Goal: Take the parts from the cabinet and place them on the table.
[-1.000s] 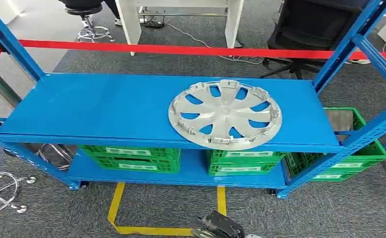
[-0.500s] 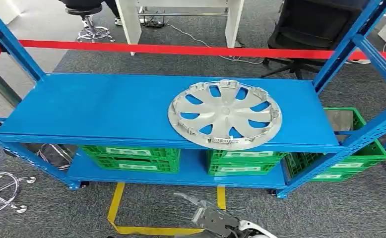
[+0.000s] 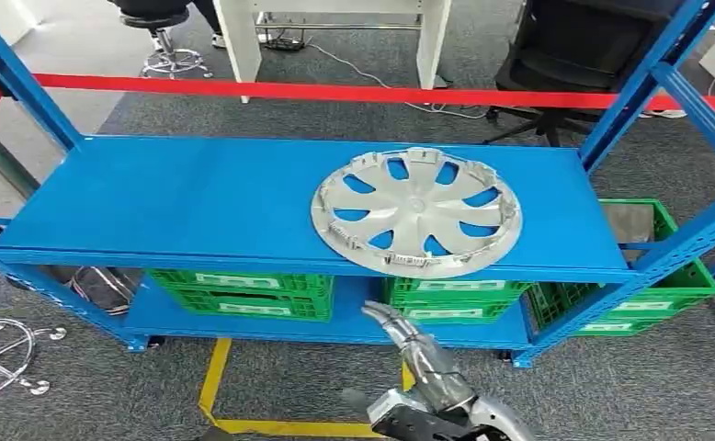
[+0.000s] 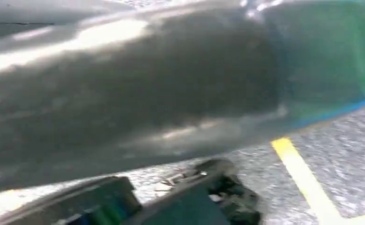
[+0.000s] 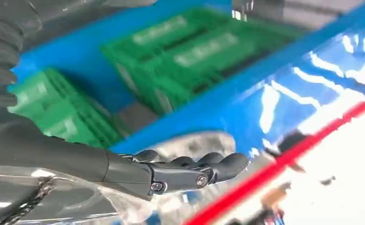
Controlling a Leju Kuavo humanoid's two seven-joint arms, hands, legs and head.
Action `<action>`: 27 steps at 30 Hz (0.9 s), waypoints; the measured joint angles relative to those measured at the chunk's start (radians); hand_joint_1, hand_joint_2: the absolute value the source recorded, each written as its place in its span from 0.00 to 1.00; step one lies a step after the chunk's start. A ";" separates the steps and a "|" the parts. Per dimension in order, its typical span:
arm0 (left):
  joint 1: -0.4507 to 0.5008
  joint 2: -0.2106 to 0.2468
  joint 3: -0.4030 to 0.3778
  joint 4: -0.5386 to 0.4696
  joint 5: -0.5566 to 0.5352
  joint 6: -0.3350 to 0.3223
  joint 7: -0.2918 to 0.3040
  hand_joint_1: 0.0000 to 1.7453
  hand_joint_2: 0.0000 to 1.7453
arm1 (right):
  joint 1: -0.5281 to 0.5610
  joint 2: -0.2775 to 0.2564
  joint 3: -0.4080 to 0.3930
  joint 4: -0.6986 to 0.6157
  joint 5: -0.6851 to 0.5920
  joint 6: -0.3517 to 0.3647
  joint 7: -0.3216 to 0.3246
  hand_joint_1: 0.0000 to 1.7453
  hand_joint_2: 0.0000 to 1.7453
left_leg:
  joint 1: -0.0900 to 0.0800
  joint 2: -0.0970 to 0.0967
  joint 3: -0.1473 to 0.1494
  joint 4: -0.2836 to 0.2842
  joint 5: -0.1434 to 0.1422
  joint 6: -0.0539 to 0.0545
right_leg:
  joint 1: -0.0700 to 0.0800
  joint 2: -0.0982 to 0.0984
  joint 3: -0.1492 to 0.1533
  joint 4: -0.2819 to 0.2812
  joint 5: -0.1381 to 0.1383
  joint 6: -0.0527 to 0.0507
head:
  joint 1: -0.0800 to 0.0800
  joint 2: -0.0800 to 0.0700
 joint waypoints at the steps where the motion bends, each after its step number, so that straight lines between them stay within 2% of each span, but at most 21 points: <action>1: -0.001 -0.002 0.001 -0.005 0.009 -0.010 -0.007 0.00 0.00 | 0.004 0.000 -0.002 -0.005 0.028 -0.029 0.000 0.00 1.00 | 0.000 0.000 0.000 0.000 0.000 0.000 | 0.000 0.000 0.000 0.000 0.000 0.000 | 0.000 0.000; 4: -0.010 -0.006 0.003 -0.015 0.034 -0.034 -0.026 0.00 0.00 | 0.003 0.000 -0.001 -0.012 0.155 -0.155 0.000 0.00 1.00 | 0.000 0.000 0.000 0.000 0.000 0.000 | 0.000 0.000 0.001 0.000 0.000 0.000 | 0.000 0.000; 6: -0.017 -0.010 0.004 -0.018 0.047 -0.049 -0.035 0.00 0.00 | 0.004 0.000 -0.002 -0.012 0.228 -0.183 -0.004 0.00 1.00 | 0.000 0.000 0.000 0.000 0.000 0.000 | 0.000 0.000 0.003 0.000 0.000 0.000 | 0.000 0.000; 9: -0.024 -0.015 0.009 -0.020 0.071 -0.084 -0.049 0.00 0.00 | 0.014 0.022 -0.030 -0.008 0.363 -0.188 -0.060 0.00 1.00 | 0.000 0.000 0.000 0.000 0.000 0.000 | 0.000 0.000 0.007 0.001 0.000 0.000 | 0.001 0.000; 13: -0.027 -0.017 0.011 -0.021 0.102 -0.148 -0.085 0.00 0.00 | 0.039 0.084 -0.111 0.002 0.520 -0.189 -0.207 0.00 1.00 | 0.000 0.000 0.000 0.000 0.000 0.000 | 0.000 0.000 0.009 0.001 0.000 0.000 | 0.000 0.000; 14: -0.027 -0.018 0.011 -0.021 0.103 -0.161 -0.092 0.00 0.00 | 0.043 0.115 -0.147 0.007 0.548 -0.189 -0.258 0.00 1.00 | 0.000 0.000 0.000 0.000 0.000 0.000 | 0.000 0.000 0.009 0.001 0.000 0.000 | 0.000 0.000; 20: -0.032 -0.020 0.011 -0.020 0.105 -0.203 -0.102 0.00 0.00 | 0.058 0.227 -0.278 0.034 0.654 -0.189 -0.408 0.00 1.00 | 0.000 0.000 0.000 0.000 0.000 0.000 | 0.000 0.000 0.005 0.001 0.000 0.000 | 0.000 0.000; 23: -0.033 -0.020 0.007 -0.020 0.100 -0.208 -0.104 0.00 0.00 | 0.055 0.259 -0.312 0.053 0.688 -0.189 -0.414 0.00 1.00 | 0.000 0.000 0.000 0.000 0.000 0.000 | 0.000 0.000 0.005 0.001 0.000 0.000 | 0.000 0.000; 27: -0.033 -0.020 -0.005 -0.020 0.081 -0.198 -0.100 0.00 0.00 | 0.041 0.283 -0.329 0.076 0.735 -0.189 -0.378 0.00 1.00 | 0.000 0.000 0.000 0.000 0.001 0.001 | 0.000 0.000 0.010 0.001 0.000 0.000 | 0.000 0.000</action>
